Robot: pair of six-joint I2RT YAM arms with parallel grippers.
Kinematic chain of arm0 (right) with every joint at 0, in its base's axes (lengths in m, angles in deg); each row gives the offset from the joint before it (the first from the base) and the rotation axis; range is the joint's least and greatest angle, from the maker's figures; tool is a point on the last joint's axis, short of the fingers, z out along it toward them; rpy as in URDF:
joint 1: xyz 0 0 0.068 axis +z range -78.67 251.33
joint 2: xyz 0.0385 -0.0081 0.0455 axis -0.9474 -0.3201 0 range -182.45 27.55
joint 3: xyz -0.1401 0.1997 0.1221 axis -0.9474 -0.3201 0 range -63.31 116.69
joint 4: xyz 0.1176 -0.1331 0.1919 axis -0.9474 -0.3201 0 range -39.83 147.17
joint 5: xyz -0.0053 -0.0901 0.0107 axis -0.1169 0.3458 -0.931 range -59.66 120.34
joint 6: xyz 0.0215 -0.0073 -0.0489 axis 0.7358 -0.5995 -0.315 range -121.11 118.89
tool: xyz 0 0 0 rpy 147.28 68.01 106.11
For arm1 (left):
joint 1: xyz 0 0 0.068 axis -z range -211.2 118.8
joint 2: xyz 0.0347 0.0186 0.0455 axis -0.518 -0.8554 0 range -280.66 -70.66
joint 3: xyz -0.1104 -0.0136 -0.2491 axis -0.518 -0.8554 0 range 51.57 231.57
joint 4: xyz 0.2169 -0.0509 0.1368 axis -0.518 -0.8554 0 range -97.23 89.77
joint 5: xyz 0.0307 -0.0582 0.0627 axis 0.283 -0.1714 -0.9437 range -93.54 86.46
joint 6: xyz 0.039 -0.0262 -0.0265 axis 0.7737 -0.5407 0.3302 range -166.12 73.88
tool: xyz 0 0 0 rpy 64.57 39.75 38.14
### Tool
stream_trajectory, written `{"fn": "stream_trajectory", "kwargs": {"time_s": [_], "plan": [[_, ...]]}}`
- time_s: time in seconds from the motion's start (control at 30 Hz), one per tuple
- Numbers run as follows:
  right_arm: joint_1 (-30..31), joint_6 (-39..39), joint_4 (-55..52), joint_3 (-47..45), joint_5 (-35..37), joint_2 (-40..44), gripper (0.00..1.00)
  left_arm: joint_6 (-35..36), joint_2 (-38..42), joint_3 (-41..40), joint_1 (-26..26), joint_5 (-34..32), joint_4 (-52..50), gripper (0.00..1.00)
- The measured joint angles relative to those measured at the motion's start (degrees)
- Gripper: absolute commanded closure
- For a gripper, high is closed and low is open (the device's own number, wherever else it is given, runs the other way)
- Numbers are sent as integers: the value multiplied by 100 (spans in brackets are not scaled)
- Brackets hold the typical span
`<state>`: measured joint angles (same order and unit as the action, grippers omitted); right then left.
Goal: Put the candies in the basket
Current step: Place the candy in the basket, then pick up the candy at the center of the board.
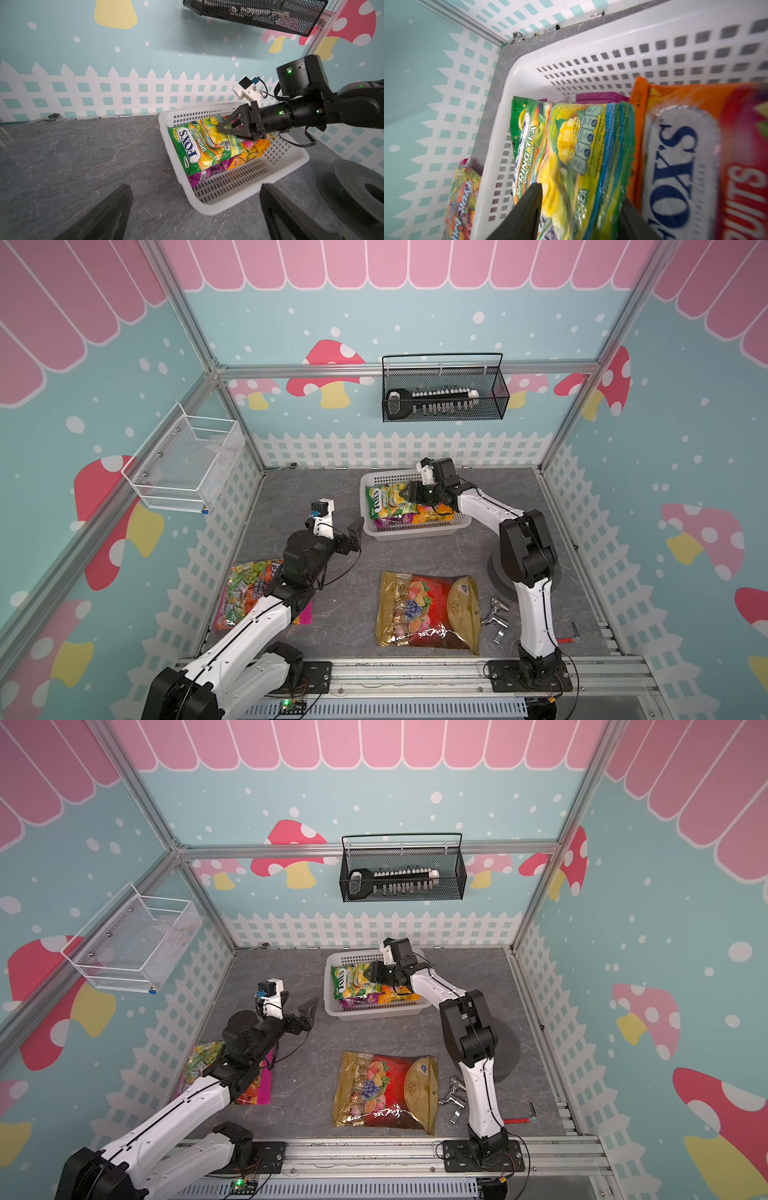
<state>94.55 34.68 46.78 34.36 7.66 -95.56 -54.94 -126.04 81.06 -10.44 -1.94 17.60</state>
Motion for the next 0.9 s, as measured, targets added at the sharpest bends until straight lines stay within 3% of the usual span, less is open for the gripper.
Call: {"fn": "stream_trajectory", "kwargs": {"time_s": [0.2, 0.43, 0.67, 0.7, 0.77, 0.9], "plan": [[-39, -750, -210, -780, 647, 1123, 43, -111, -118, 0, 0, 59, 0, 1], [52, -2096, -332, -1989, 522, 2664, 41, -772, -282, 2, -79, -223, -125, 1], [1598, -4413, -1084, -3130, -83, 3268, 36, -1167, -380, 101, -575, -238, -396, 1], [1757, -4605, -1167, -3263, -98, 3268, 34, -1226, -426, 140, -669, -197, -455, 1], [1963, -5021, -1423, -3488, -68, 3237, 18, -1366, -529, 234, -859, -59, -595, 1], [2009, -5455, -1635, -3440, 275, 2892, 1, -1547, -636, 304, -1078, 107, -739, 1]]}}
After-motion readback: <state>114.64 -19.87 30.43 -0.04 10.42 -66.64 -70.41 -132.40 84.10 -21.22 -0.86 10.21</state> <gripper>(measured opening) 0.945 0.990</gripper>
